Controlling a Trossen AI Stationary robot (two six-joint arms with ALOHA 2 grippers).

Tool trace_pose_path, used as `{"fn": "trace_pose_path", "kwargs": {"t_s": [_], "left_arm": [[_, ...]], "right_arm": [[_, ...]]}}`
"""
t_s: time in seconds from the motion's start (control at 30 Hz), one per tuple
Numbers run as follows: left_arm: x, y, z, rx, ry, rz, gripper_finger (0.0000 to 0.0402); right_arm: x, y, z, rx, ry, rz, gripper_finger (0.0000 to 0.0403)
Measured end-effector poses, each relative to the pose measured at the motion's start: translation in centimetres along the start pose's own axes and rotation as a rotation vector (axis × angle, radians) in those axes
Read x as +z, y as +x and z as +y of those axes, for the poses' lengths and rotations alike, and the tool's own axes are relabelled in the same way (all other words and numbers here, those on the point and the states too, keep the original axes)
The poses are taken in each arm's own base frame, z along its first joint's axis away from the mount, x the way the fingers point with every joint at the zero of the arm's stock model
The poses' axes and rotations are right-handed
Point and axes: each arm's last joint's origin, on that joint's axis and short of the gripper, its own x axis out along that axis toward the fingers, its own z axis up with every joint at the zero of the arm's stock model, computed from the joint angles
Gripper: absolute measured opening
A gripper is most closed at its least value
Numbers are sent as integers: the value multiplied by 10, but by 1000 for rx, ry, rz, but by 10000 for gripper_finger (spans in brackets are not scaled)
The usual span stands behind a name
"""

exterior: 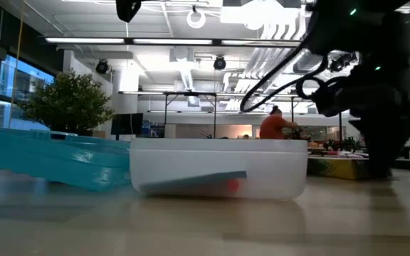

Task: Pack school essentials
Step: Put the yellow crayon box into the blue supply box

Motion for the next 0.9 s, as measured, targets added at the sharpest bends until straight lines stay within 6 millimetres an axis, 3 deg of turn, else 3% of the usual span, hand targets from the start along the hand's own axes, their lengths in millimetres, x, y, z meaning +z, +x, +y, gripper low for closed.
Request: {"fn": "trace_pose_path", "kwargs": {"t_s": [0.23, 0.47, 0.7, 0.9], "left_arm": [[10, 23, 22, -1, 3, -32, 165], [3, 63, 68, 108, -27, 69, 150], [-15, 105, 92, 70, -6, 142, 117], [-40, 146, 104, 116, 2, 194, 35]], "right_arm": [[36, -9, -30, -46, -118, -24, 0], [54, -52, -62, -26, -98, -203, 0], [43, -99, -86, 133, 28, -340, 0], [23, -108, -92, 181, 160, -246, 0]]}}
